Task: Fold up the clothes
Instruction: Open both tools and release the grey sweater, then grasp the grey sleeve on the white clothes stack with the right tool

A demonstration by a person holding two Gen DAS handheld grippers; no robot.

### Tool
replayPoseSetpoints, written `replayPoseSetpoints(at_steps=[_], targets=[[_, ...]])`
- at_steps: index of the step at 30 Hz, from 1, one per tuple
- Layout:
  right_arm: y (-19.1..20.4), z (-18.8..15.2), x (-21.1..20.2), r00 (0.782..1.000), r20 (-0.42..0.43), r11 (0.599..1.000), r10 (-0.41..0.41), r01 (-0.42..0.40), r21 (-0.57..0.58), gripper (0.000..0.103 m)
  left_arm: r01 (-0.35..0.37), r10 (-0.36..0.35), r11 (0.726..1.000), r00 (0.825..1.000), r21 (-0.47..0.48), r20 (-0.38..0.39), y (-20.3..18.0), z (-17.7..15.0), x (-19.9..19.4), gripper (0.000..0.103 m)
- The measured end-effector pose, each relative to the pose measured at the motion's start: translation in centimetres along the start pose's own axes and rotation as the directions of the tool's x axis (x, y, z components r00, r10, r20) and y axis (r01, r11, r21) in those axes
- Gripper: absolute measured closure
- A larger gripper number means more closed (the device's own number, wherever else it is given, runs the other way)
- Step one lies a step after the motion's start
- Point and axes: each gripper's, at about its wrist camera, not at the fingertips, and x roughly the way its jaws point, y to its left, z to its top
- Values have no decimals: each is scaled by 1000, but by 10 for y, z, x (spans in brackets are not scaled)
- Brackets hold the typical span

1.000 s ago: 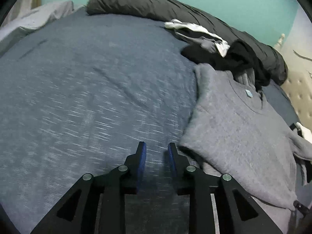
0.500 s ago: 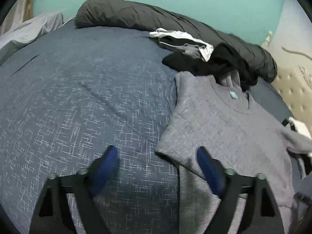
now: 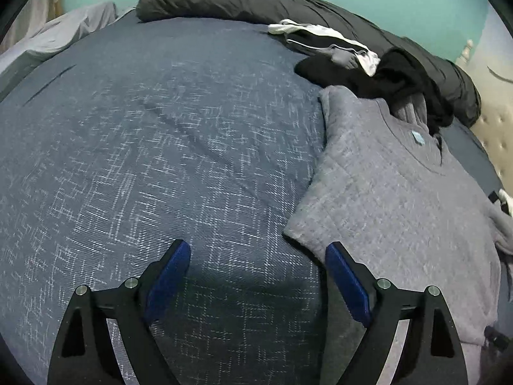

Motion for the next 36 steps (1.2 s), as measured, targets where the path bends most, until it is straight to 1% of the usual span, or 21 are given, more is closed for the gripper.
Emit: replayPoseSetpoints(at_steps=[4, 5, 7, 11, 12, 14, 15, 17, 19, 24, 27, 29, 33, 36], targets=[[-1, 2, -6, 1000, 16, 1000, 7, -7, 13, 79, -11, 11, 1000, 1000, -17, 12, 3, 3, -2, 13], [-3, 3, -11, 999, 34, 1000, 10, -11, 28, 77, -8, 9, 1000, 1000, -25, 14, 4, 3, -3, 13], [-8, 7, -21, 997, 79, 998, 24, -28, 53, 77, -7, 8, 999, 1000, -36, 24, 7, 4, -6, 13], [-31, 23, -53, 980, 197, 993, 26, -48, 104, 75, 3, 0, 999, 998, -48, 56, 12, 3, -17, 13], [-40, 30, -61, 975, 220, 991, 20, -48, 124, 74, 4, -1, 999, 998, -47, 63, 12, 2, -20, 13], [-60, 44, -77, 969, 248, 985, 5, -48, 168, 60, 2, 1, 999, 998, -48, 65, 14, 0, -22, 13], [-74, 51, -86, 965, 264, 980, -10, -43, 194, 59, 3, 0, 999, 998, -51, 63, 14, 0, -22, 13], [-105, 65, -107, 952, 302, 968, -48, -30, 250, 59, 6, -2, 998, 998, -56, 62, 15, -3, -25, 13], [-129, 76, -127, 938, 334, 955, -92, -12, 295, 59, 12, -9, 998, 998, -56, 64, 15, -4, -28, 10], [-184, 103, -175, 890, 413, 929, -194, 31, 368, 58, 14, -11, 999, 997, -35, 74, 11, -10, -40, 2], [-216, 112, -201, 862, 447, 903, -240, 28, 429, 58, 6, -4, 1000, 996, -21, 86, 7, -13, -45, 0], [-238, 115, -214, 850, 452, 880, -270, 28, 473, 57, 10, -9, 1000, 995, -18, 94, 5, -14, -48, 0], [-279, 119, -227, 848, 435, 832, -303, 13, 555, 57, 13, -8, 999, 990, -34, 140, 5, -15, -59, 0], [-302, 121, -233, 855, 425, 805, -298, -14, 593, 57, 14, -6, 999, 987, -49, 158, 8, -14, -64, 0]])
